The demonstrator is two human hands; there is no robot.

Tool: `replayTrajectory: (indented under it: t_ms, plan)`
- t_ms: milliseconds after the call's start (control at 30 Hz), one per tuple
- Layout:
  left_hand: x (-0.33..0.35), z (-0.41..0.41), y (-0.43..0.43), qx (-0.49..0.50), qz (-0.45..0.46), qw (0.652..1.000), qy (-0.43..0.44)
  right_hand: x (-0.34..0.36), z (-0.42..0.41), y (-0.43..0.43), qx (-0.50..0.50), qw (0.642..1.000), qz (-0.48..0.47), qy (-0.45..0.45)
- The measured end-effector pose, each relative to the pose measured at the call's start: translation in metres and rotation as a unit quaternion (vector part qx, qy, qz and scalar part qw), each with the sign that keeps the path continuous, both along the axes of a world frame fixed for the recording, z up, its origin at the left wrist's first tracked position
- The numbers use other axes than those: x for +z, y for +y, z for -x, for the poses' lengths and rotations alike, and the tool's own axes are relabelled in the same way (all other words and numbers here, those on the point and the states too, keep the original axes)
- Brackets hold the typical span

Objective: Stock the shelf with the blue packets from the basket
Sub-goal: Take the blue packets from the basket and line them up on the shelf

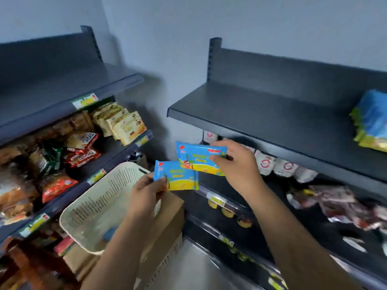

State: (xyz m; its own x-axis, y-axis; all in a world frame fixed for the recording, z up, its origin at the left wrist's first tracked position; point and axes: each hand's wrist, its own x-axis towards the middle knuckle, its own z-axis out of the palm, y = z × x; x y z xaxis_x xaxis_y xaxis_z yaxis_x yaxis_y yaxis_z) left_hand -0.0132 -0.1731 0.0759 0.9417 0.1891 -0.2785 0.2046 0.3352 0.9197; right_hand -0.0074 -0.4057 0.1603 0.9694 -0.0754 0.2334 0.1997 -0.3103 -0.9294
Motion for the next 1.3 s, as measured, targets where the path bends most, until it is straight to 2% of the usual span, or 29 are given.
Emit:
replayTrajectory:
  t_ms: [400,667,800,1067,1300]
  plan:
    - [0.048,0.053,-0.246,-0.172,0.021,0.983,-0.067,0.052,0.141,-0.226,-0.184,0.979,-0.067,-0.056]
    - [0.089,0.146,-0.422,-0.235,0.071,0.964,-0.102,0.076,0.235,-0.385,-0.245,0.957,-0.118,-0.104]
    - [0.110,0.184,-0.500,-0.267,0.040,0.957,-0.106,0.085,0.276,-0.455,-0.260,0.952,-0.122,-0.106]
    - [0.140,0.223,-0.614,-0.259,0.016,0.959,-0.113,0.101,0.331,-0.549,-0.315,0.925,-0.154,-0.149]
    - [0.156,0.222,-0.708,-0.341,0.002,0.934,-0.109,0.113,0.353,-0.601,-0.376,0.891,-0.173,-0.186]
